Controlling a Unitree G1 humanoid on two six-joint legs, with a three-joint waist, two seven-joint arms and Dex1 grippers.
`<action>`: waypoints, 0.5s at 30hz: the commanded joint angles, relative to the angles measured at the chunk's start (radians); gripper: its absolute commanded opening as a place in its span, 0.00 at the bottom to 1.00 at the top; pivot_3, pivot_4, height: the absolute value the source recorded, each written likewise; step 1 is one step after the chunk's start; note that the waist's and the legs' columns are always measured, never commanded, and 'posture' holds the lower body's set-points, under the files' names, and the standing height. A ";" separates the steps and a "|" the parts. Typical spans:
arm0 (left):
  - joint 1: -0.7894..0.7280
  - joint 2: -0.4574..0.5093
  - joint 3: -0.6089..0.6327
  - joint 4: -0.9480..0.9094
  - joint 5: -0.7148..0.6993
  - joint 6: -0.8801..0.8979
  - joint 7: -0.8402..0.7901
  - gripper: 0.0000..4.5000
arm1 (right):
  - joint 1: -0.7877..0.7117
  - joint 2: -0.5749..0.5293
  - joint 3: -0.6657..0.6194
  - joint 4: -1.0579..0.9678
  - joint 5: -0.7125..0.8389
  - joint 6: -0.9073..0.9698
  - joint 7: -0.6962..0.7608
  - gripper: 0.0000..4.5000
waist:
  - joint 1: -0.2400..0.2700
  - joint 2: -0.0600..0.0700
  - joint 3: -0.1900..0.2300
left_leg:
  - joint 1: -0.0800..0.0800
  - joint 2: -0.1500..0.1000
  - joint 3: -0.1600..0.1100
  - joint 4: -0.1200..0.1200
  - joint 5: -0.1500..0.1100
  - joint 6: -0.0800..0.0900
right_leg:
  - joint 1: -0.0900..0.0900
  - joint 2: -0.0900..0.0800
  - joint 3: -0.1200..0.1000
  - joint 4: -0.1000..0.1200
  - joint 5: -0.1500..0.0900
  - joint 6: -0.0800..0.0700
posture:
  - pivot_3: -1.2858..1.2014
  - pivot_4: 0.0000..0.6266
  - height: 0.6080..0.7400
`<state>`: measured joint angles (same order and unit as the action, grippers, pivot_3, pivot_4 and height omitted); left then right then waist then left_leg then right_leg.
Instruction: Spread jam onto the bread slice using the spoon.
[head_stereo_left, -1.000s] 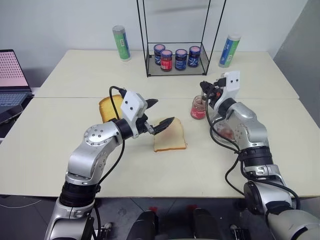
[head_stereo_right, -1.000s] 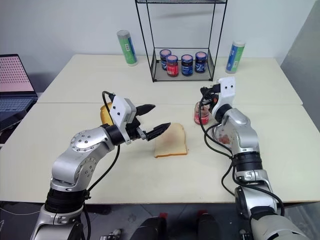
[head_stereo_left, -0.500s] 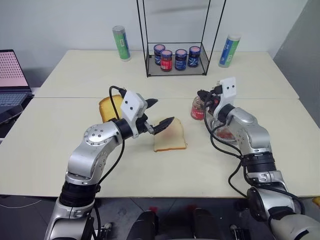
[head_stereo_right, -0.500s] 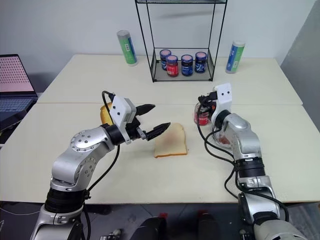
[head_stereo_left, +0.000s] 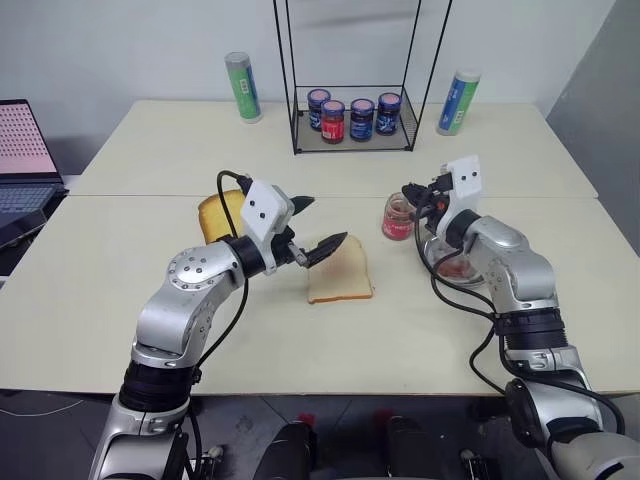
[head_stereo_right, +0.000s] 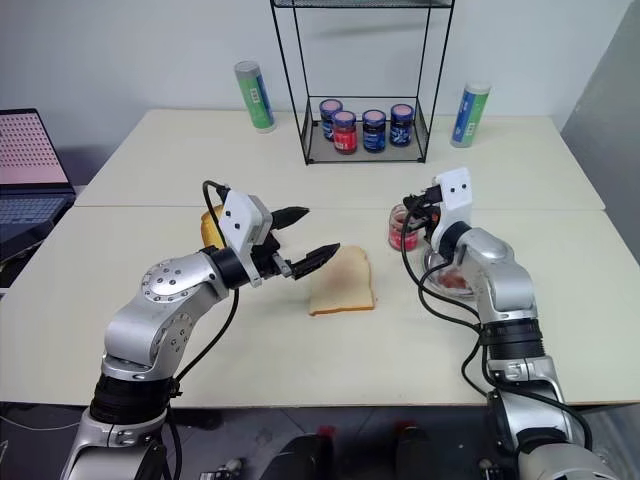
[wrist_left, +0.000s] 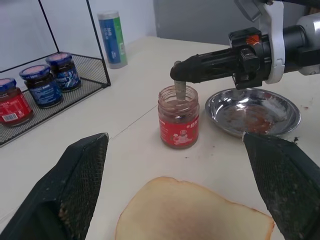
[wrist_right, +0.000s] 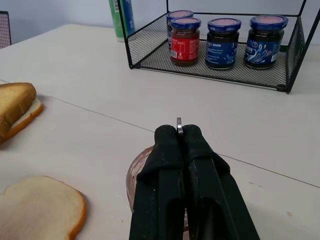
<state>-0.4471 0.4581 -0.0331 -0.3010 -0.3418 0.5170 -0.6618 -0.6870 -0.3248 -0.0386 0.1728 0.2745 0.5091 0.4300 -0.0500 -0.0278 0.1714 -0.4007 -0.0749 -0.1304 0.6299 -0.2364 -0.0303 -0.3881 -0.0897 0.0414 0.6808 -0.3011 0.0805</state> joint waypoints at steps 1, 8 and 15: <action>-0.023 0.001 0.008 -0.008 0.005 -0.027 0.005 1.00 | -0.006 -0.008 -0.022 -0.002 -0.001 0.009 -0.006 0.01 | 0.000 0.000 0.000 | 0.000 0.000 0.000 0.000 0.000 0.000 | 0.000 0.000 0.000 0.000 0.000 0.000 | 0.52 0.24 1.00; -0.026 -0.001 0.010 -0.002 0.008 -0.035 0.003 1.00 | -0.052 0.034 -0.094 0.005 0.042 0.014 -0.070 0.01 | 0.000 0.000 0.000 | 0.000 0.000 0.000 0.000 0.000 0.000 | 0.000 0.000 0.000 0.000 0.000 0.000 | 0.52 0.24 1.00; -0.024 0.001 0.011 0.000 0.008 -0.043 0.002 1.00 | -0.067 0.048 -0.120 -0.010 0.038 -0.004 -0.107 0.01 | 0.000 0.000 0.000 | 0.000 0.000 0.000 0.000 0.000 0.000 | 0.000 0.000 0.000 0.000 0.000 0.000 | 0.52 0.24 1.00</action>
<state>-0.4562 0.4564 -0.0335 -0.2803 -0.3322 0.4943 -0.6628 -0.7331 -0.2741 -0.1437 0.2014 0.3096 0.5307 0.3302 -0.0501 -0.0278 0.1714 -0.4011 -0.0750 -0.1302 0.6298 -0.2363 -0.0304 -0.3886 -0.0898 0.0416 0.6808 -0.3011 0.0805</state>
